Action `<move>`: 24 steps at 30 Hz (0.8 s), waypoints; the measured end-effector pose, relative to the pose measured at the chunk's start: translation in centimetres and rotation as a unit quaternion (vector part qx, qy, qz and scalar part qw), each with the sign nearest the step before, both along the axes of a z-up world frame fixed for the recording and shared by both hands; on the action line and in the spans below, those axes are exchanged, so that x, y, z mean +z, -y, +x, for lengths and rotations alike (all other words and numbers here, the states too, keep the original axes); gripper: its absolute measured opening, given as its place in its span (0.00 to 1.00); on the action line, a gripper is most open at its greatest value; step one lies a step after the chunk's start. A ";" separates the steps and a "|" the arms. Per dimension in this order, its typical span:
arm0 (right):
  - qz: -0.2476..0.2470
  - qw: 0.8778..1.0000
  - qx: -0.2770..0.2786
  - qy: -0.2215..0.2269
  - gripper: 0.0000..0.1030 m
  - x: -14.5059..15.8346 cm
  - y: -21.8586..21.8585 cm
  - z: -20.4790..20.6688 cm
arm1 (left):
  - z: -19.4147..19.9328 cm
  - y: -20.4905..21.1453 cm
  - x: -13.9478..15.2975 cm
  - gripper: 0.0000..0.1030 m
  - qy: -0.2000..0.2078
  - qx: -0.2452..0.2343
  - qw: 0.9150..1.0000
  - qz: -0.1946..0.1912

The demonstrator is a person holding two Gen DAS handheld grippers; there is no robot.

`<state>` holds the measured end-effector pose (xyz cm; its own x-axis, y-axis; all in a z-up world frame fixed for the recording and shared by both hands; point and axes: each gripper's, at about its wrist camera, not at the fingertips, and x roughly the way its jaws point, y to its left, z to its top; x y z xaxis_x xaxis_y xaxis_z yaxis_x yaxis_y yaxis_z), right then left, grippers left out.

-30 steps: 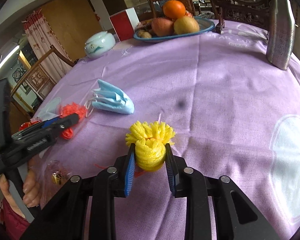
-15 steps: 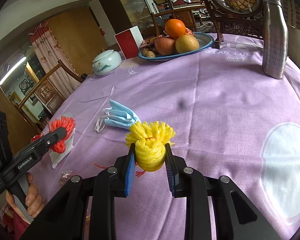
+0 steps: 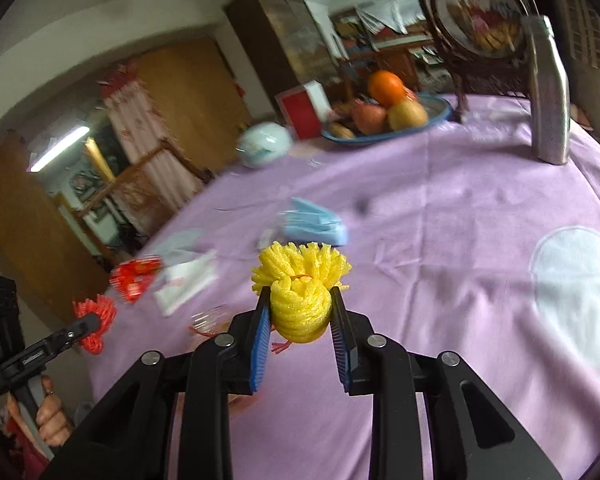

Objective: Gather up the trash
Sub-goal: 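Carry both mesh nets down to the red wastebasket and release them inside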

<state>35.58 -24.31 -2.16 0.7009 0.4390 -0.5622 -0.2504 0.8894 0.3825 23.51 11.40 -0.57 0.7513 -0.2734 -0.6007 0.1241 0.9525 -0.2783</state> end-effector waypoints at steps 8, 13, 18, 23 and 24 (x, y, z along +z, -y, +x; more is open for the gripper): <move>0.046 0.998 0.045 0.028 0.28 0.9 -3.7 -8.2 | -9.9 -7.4 -0.4 0.34 0.001 0.073 0.997 0.014; 0.064 0.993 0.091 0.033 0.28 0.9 -7.4 -12.2 | -15.1 -11.6 -2.6 0.34 -0.023 0.119 0.992 0.022; 0.068 0.987 0.143 0.025 0.29 0.9 -11.5 -15.1 | -18.9 -15.3 -5.7 0.34 -0.050 0.160 0.986 0.016; 0.051 0.980 0.191 0.005 0.29 0.1 -16.6 -17.1 | -21.6 -19.7 -10.3 0.34 -0.087 0.196 0.977 -0.007; 0.047 0.979 0.200 0.000 0.29 -0.1 -17.6 -17.4 | -21.8 -20.2 -11.1 0.34 -0.093 0.202 0.975 -0.007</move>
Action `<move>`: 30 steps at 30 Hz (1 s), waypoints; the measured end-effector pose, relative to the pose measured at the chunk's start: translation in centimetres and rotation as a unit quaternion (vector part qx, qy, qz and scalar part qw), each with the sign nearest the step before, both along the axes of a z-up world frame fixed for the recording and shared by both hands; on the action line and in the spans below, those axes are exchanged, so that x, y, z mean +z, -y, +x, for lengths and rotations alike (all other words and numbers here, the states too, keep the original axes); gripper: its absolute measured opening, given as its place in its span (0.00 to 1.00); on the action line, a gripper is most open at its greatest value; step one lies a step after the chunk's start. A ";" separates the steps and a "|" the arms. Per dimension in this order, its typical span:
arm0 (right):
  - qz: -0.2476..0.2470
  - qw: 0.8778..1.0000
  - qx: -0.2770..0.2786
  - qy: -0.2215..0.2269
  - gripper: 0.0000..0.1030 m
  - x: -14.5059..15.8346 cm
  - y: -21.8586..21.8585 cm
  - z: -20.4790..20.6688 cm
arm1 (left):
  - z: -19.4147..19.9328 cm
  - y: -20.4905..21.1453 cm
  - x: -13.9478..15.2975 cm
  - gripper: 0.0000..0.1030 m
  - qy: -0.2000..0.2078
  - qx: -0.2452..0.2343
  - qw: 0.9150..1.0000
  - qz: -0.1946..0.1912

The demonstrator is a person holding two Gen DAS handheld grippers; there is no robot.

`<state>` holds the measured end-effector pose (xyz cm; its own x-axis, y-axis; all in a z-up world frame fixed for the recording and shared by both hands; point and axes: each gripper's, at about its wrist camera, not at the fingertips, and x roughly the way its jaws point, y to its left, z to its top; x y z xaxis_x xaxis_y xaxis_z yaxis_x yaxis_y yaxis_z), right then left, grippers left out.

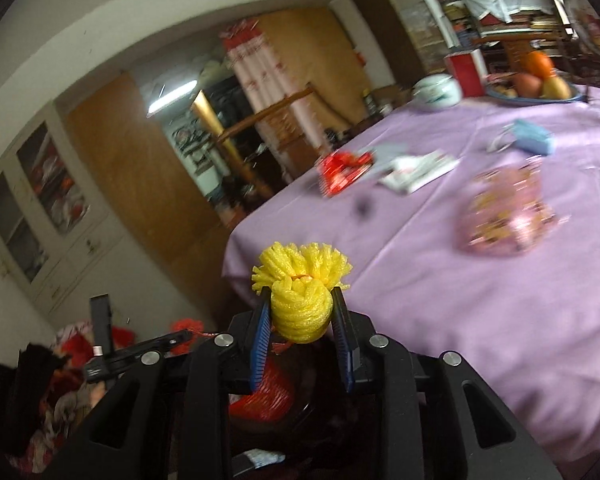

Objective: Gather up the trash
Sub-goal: 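Carry both mesh nets down to the red wastebasket and release them inside, then lift both open tools from the basket toward the table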

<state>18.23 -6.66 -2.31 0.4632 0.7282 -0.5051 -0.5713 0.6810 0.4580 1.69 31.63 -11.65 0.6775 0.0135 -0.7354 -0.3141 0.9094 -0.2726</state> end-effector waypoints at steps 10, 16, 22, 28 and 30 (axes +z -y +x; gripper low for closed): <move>-0.061 0.994 0.082 -0.031 0.29 -3.1 -10.7 -1.5 | -2.1 -4.6 -4.7 0.85 -0.036 0.081 0.996 0.009; -0.090 0.986 0.133 -0.053 0.29 -5.2 -16.2 -2.3 | -3.6 -5.8 -5.0 0.90 -0.037 0.127 0.990 0.046; -0.115 0.967 0.214 -0.075 0.31 -7.5 -24.1 -3.5 | -5.6 -9.2 -4.7 0.90 -0.041 0.180 0.982 0.046; -0.131 0.963 0.233 -0.043 0.66 -7.5 -29.4 -4.8 | -7.7 -11.3 -2.9 0.91 -0.046 0.217 0.972 0.073; -0.131 0.963 0.233 -0.041 0.66 -7.6 -28.6 -4.9 | -7.7 -10.9 -2.6 0.92 -0.045 0.214 0.972 0.086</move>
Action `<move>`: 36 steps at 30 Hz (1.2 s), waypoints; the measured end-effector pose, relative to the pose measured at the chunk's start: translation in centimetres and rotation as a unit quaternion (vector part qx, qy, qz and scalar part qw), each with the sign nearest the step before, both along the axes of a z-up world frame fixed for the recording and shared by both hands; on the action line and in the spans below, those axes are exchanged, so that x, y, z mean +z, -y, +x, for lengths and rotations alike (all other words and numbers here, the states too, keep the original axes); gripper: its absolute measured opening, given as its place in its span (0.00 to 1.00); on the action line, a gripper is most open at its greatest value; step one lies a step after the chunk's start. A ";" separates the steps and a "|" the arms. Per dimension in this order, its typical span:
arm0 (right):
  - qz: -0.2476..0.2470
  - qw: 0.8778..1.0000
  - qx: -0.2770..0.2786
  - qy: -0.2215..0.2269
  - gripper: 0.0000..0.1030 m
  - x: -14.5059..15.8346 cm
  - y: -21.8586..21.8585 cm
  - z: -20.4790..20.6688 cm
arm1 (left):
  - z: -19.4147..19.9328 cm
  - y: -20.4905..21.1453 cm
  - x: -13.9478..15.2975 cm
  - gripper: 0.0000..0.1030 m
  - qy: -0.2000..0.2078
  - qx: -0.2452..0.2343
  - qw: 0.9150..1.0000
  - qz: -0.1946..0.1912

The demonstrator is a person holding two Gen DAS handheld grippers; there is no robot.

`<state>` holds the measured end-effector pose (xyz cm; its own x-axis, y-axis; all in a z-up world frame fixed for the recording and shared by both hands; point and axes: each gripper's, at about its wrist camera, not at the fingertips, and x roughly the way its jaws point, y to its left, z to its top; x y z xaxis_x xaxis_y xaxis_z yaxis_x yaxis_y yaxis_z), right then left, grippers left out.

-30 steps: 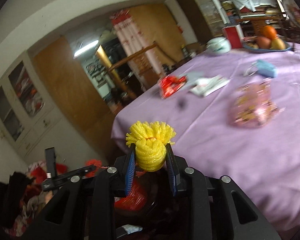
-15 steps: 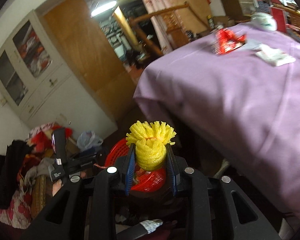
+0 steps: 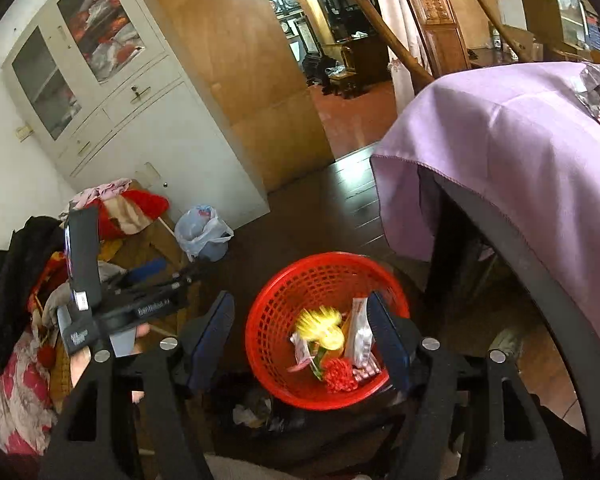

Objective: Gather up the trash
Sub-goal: 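Lift both open tools from the basket toward the table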

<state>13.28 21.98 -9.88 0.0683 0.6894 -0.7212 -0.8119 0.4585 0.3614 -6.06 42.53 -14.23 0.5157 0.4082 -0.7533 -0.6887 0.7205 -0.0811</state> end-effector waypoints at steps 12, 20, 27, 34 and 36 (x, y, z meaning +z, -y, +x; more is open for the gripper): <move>-0.002 0.997 -0.078 0.021 0.74 -0.1 6.7 1.0 | 2.2 4.3 2.2 0.92 0.028 -0.061 0.998 0.002; 0.027 0.989 -0.130 0.063 0.83 2.5 12.8 0.5 | 3.4 9.3 5.4 0.93 0.047 -0.109 0.992 0.035; 0.065 0.978 -0.181 0.084 0.89 5.2 19.0 0.0 | 4.3 16.0 8.9 0.93 0.065 -0.165 0.980 0.093; 0.084 0.957 -0.244 0.133 0.94 7.8 25.5 -2.0 | 4.0 22.9 12.0 0.93 0.094 -0.217 0.959 0.155; 0.071 0.946 -0.266 0.173 0.94 8.7 27.3 -2.8 | 4.0 24.4 12.5 0.93 0.102 -0.228 0.954 0.167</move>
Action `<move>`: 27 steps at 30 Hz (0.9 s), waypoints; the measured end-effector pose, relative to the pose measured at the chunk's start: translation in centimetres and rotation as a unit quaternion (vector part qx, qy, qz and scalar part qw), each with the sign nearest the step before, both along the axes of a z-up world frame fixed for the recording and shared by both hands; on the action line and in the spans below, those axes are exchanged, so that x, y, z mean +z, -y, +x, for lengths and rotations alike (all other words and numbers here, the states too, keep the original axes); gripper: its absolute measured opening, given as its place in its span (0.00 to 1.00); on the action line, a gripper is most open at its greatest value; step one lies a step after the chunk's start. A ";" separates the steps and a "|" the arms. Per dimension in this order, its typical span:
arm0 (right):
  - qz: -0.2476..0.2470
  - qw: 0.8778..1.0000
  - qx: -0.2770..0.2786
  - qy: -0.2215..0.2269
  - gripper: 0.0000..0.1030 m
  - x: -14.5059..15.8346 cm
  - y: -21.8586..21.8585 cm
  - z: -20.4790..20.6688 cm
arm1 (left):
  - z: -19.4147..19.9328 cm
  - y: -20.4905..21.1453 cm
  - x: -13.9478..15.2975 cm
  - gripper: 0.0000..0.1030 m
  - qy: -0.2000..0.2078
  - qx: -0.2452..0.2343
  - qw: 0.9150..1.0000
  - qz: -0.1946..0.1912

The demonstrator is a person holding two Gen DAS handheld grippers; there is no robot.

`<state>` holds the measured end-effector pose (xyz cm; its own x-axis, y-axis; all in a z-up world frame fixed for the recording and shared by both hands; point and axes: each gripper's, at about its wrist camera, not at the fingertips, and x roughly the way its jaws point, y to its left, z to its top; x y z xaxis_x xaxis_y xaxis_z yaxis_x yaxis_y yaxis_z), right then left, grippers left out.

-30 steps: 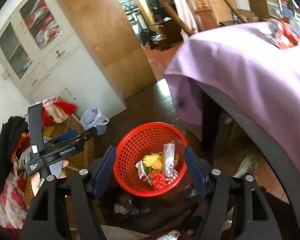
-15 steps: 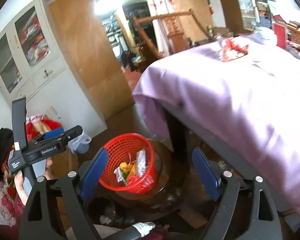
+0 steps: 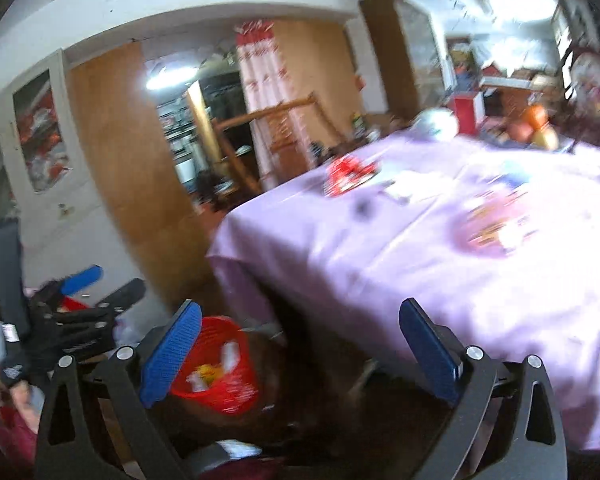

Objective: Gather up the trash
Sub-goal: 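Lift both open tools from the basket toward the table, then grasp the white flowered napkin with the left tool while the right tool grasps the pink candy bag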

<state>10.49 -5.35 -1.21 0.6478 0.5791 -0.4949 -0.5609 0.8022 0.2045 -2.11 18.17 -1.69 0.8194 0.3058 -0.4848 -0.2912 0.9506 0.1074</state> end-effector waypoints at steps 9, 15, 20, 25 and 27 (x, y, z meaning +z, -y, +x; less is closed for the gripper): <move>-0.079 0.989 -0.086 0.095 0.95 1.7 5.4 -0.7 | 1.8 5.6 1.2 0.93 0.016 -0.057 0.998 0.022; -0.067 0.986 -0.121 0.097 0.95 1.6 7.7 0.7 | 5.4 7.3 0.5 0.93 0.002 -0.083 0.996 0.017; 0.048 0.992 -0.114 0.018 0.95 -0.9 11.0 3.5 | 9.0 8.7 -0.6 0.93 -0.016 -0.102 0.995 0.014; 0.026 0.986 -0.160 0.044 0.95 -0.5 12.8 5.6 | 13.2 9.3 -1.4 0.93 -0.030 -0.116 0.993 0.021; -0.010 0.982 -0.171 0.076 0.95 0.2 13.0 6.6 | 15.5 9.3 -1.6 0.93 -0.039 -0.117 0.992 0.028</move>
